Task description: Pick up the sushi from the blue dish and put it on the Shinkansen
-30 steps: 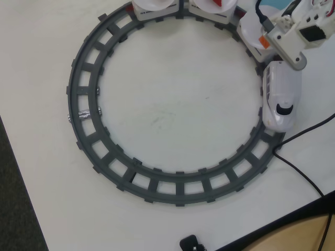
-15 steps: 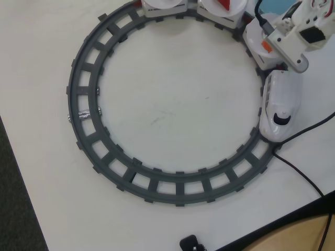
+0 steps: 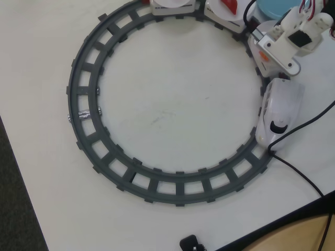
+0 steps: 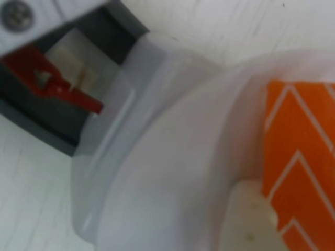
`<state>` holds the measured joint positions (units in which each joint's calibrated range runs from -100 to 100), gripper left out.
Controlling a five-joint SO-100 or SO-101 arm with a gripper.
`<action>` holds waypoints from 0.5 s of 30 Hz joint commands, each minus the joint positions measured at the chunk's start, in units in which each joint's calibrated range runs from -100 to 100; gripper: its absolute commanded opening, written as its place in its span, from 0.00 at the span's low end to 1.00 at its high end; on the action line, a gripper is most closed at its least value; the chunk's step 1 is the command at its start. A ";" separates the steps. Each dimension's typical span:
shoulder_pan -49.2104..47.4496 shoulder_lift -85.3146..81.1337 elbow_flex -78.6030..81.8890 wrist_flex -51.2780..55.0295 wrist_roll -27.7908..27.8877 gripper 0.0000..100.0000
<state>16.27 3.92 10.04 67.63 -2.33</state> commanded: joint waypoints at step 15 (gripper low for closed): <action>0.72 -11.06 5.76 6.70 -0.61 0.18</action>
<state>19.02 -1.39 14.45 74.02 -3.16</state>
